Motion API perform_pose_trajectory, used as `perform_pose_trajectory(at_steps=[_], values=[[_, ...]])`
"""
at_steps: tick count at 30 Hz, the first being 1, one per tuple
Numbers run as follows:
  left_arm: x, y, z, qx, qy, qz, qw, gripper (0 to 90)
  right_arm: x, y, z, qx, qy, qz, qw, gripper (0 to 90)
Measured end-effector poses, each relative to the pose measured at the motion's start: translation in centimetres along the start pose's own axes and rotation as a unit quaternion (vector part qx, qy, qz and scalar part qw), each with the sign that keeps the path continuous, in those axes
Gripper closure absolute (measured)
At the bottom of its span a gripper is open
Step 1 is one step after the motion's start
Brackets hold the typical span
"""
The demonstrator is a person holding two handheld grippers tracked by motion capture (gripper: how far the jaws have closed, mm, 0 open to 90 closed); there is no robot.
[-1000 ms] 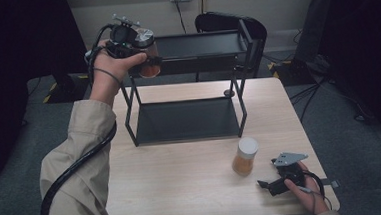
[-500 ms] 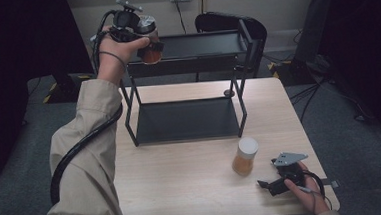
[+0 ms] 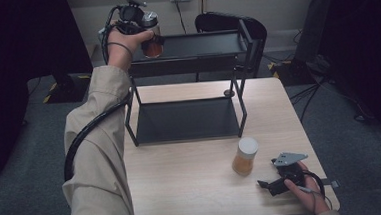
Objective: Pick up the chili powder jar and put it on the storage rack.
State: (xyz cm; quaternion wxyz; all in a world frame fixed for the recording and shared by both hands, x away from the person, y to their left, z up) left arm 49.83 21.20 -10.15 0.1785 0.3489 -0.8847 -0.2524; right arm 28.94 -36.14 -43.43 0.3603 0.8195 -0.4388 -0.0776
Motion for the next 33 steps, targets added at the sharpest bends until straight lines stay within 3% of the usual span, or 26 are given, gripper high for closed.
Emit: perform_pose_trajectory(at_steps=[9, 22, 28, 33], values=[[0.0, -1.2, 0.1, 0.000, -0.007, -0.009, 0.9999, 30.1, 0.0, 0.0, 0.0, 0.000, 0.000, 0.000, 1.0000, 0.0], [0.3, -1.3, -0.2, -0.006, -0.003, -0.014, 0.9999, 29.9, 0.0, 0.0, 0.0, 0.000, 0.000, 0.000, 1.0000, 0.0], [0.8, -1.3, 0.0, -0.002, 0.014, -0.021, 0.9997, 13.3, 0.0, 0.0, 0.0, 0.000, 0.000, 0.000, 1.0000, 0.0], [1.4, -1.0, 0.2, -0.002, 0.021, -0.020, 0.9996, 7.6, 0.0, 0.0, 0.0, 0.000, 0.000, 0.000, 1.0000, 0.0]])
Point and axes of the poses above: each handheld gripper's, and its own axes: y roughly backward along the jaws, z roughly out of its underside, x roughly to its right, the point moved 2 cm from there along -y, roughly forward along the jaws, and after that the axes turned 13 degrees about z, right-handed, at the moved point
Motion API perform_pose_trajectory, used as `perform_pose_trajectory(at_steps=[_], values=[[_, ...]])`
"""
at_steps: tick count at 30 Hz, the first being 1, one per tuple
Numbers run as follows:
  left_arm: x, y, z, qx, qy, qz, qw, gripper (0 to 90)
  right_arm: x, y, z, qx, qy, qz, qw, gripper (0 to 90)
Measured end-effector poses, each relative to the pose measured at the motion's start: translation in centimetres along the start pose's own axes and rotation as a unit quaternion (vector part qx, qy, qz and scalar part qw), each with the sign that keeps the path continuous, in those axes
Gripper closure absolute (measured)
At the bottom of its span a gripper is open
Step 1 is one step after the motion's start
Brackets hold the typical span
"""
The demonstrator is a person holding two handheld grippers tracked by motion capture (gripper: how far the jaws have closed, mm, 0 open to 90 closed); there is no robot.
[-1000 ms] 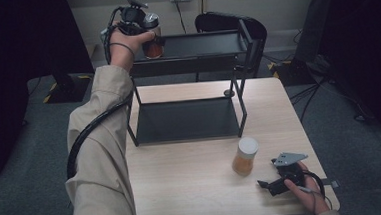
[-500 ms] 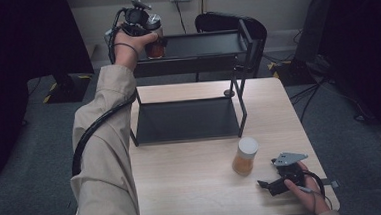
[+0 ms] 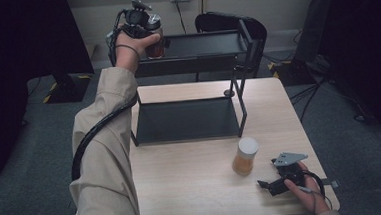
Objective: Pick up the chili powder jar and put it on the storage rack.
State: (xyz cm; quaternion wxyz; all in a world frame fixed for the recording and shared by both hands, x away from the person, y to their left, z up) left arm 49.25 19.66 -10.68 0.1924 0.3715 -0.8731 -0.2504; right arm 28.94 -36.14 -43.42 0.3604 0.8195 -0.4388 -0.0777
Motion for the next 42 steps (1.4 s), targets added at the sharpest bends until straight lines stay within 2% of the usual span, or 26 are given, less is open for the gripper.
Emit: perform_pose_trajectory(at_steps=[2, 6, 10, 16, 23, 42], values=[[0.4, 0.4, 0.2, 0.006, 0.001, -0.007, 1.0000, 4.5, 0.0, 0.0, 0.0, 0.000, 0.000, 0.000, 1.0000, 0.0], [1.0, 1.1, 0.6, 0.008, 0.002, -0.003, 1.0000, 1.1, 0.0, 0.0, 0.0, 0.000, 0.000, 0.000, 1.0000, 0.0], [1.3, 1.8, 1.6, 0.021, 0.005, 0.000, 0.9998, 1.2, 0.0, 0.0, 0.0, 0.001, 0.001, 0.000, 1.0000, 0.0], [1.7, 2.2, 2.6, 0.021, 0.008, 0.006, 0.9997, 2.1, 0.0, 0.0, 0.0, 0.001, 0.001, 0.000, 1.0000, 0.0], [2.0, 2.4, 3.9, 0.020, 0.008, 0.010, 0.9997, 2.6, 0.0, 0.0, 0.0, 0.001, 0.001, 0.001, 1.0000, 0.0], [3.3, 2.5, 7.0, 0.018, -0.007, 0.029, 0.9994, 2.5, -0.1, 0.0, 0.0, 0.000, 0.000, 0.001, 1.0000, 0.0]])
Point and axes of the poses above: each handheld gripper's, and its own axes: y roughly backward along the jaws, z roughly out of its underside, x roughly to its right, the point moved 2 cm from there along -y, roughly forward along the jaws, and after that the axes turned 13 degrees about z, right-handed, at the moved point
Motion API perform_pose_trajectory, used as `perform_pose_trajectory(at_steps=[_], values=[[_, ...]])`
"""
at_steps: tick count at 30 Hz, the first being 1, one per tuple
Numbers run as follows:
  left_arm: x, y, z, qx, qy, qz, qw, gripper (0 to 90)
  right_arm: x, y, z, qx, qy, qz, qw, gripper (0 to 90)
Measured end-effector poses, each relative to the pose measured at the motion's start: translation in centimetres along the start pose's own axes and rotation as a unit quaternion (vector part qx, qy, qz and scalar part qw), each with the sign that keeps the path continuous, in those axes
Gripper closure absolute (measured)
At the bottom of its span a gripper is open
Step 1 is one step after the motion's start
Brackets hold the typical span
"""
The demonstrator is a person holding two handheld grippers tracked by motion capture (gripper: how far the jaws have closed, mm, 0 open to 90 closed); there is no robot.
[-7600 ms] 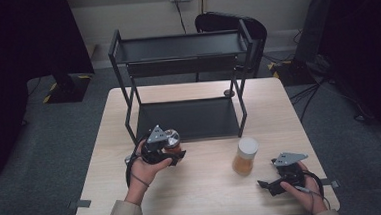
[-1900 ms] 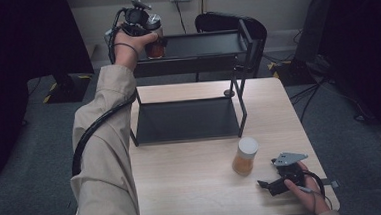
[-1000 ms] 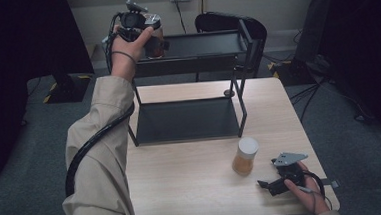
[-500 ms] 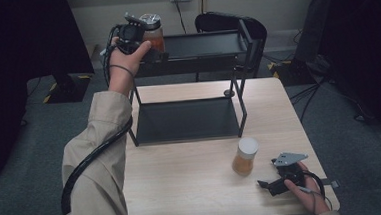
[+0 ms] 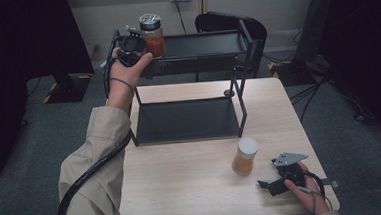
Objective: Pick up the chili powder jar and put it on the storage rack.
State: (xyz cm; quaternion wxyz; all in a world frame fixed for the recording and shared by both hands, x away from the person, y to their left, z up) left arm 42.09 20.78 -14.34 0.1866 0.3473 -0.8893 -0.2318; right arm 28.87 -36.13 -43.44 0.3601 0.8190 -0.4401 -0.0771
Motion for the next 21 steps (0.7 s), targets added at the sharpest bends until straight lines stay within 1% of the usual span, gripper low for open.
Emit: perform_pose_trajectory(at_steps=[3, 5, 7, 8, 10, 15, 19, 21], values=[[0.3, -0.4, 0.7, -0.002, -0.004, 0.004, 1.0000, 2.6, 0.0, 0.0, 0.0, 0.000, 0.000, 0.000, 1.0000, 0.0], [0.3, -0.7, 1.5, 0.001, -0.004, 0.012, 0.9999, 2.6, 0.0, 0.0, 0.0, 0.000, 0.000, 0.000, 1.0000, 0.0], [0.4, -1.0, 2.0, -0.003, -0.008, 0.018, 0.9998, 2.6, 0.0, 0.0, 0.0, 0.000, 0.000, 0.000, 1.0000, 0.0], [0.4, -1.1, 2.4, 0.000, -0.007, 0.020, 0.9998, 2.7, 0.0, 0.0, 0.0, 0.000, 0.000, 0.000, 1.0000, 0.0], [0.3, -1.3, 2.9, -0.003, -0.009, 0.023, 0.9997, 2.8, 0.0, 0.0, 0.0, 0.000, 0.000, 0.000, 1.0000, 0.0], [0.1, -1.9, 4.3, -0.001, -0.004, 0.031, 0.9995, 2.8, 0.0, 0.0, 0.0, 0.000, 0.000, 0.000, 1.0000, 0.0], [0.0, -2.5, 5.2, -0.011, -0.007, 0.034, 0.9993, 2.8, 0.0, 0.0, 0.0, 0.000, -0.001, 0.001, 1.0000, 0.0], [-0.2, -2.8, 5.8, -0.013, -0.003, 0.037, 0.9992, 2.8, -0.1, 0.0, 0.0, 0.000, -0.002, 0.001, 1.0000, 0.0]])
Point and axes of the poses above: each handheld gripper's, and its own axes: y roughly backward along the jaws, z roughly out of its underside, x roughly to its right, the point moved 2 cm from there along -y, roughly forward along the jaws, and after that the axes turned 13 degrees about z, right-handed, at the moved point
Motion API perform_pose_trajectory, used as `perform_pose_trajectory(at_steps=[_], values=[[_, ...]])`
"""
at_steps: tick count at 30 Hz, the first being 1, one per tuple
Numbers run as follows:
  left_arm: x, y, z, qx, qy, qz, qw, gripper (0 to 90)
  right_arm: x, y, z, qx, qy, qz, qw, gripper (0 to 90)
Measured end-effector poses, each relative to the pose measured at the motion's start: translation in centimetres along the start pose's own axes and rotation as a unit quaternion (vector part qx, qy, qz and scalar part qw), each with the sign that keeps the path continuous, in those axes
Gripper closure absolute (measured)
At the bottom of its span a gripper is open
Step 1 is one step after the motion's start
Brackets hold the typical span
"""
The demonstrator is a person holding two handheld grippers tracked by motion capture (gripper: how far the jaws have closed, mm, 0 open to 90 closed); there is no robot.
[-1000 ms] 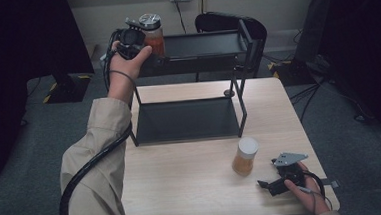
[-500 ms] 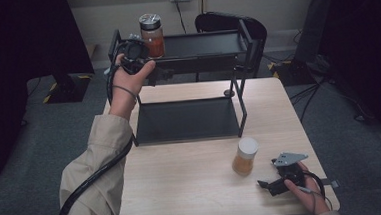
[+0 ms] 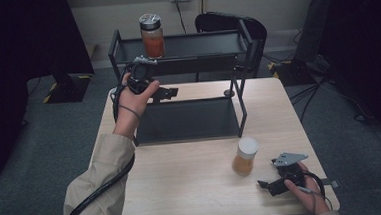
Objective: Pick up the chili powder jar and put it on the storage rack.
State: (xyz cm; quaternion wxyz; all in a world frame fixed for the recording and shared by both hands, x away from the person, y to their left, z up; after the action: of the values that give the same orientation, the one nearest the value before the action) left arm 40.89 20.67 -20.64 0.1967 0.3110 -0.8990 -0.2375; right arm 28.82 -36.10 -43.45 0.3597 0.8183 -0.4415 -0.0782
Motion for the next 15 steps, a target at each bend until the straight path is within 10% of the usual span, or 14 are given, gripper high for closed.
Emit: perform_pose_trajectory(at_steps=[15], values=[[-0.4, -1.0, 3.1, -0.003, -0.008, 0.011, 0.9999, 2.8, 0.0, 0.0, 0.0, 0.000, -0.001, 0.001, 1.0000, 0.0]])
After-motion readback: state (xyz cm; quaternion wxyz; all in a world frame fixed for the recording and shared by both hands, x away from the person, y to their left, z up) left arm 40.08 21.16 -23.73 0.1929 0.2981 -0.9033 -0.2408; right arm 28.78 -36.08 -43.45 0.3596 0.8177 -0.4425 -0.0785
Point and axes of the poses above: each handheld gripper's, and its own axes: y roughly backward along the jaws, z roughly out of its underside, x roughly to its right, the point moved 2 cm from there along -y, roughly forward along the jaws, and after that the axes turned 13 degrees about z, right-handed, at the moved point
